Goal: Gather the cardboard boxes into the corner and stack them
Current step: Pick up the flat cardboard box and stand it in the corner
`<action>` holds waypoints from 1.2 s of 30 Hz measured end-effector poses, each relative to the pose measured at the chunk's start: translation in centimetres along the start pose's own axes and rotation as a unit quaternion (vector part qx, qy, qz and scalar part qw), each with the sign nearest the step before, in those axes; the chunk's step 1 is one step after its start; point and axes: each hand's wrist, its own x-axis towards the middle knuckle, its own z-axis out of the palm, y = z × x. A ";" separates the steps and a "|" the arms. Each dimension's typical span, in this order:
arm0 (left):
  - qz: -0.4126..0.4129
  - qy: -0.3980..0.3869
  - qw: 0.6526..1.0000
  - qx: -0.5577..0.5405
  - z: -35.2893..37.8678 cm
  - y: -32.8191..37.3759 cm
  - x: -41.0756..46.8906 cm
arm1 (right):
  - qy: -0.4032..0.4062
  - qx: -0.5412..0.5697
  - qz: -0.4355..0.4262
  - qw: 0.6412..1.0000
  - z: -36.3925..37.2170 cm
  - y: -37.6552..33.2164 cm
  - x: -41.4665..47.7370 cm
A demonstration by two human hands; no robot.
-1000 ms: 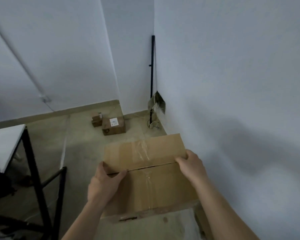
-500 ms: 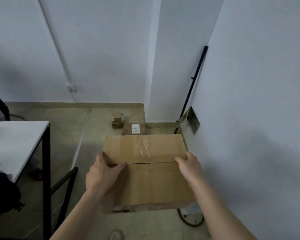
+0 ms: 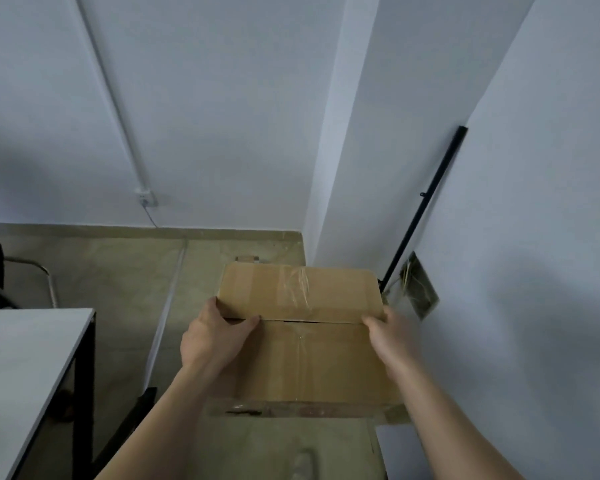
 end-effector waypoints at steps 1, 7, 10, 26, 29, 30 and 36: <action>-0.002 -0.001 1.000 -0.001 0.1 0.6 1.8 | -0.003 0.005 0.000 1.000 0.6 -0.8 1.8; -0.006 0.014 1.000 -0.003 1.3 5.3 14.4 | -0.018 0.018 -0.012 1.000 4.3 -6.4 14.9; -0.017 0.026 0.999 -0.021 2.1 8.8 21.5 | -0.023 0.033 -0.015 0.999 5.7 -10.3 22.0; -0.035 0.017 0.998 -0.046 1.5 20.5 50.6 | -0.041 0.044 -0.001 0.998 11.2 -26.3 46.8; -0.006 -0.026 1.000 -0.017 1.7 22.1 56.4 | -0.033 0.054 0.022 0.998 13.0 -27.0 49.9; 0.009 -0.044 0.999 -0.001 1.7 22.7 58.9 | -0.025 0.060 0.034 0.997 14.2 -27.3 51.2; 0.080 -0.140 0.985 0.058 3.7 25.2 74.0 | 0.039 0.119 0.132 0.983 21.4 -27.9 58.3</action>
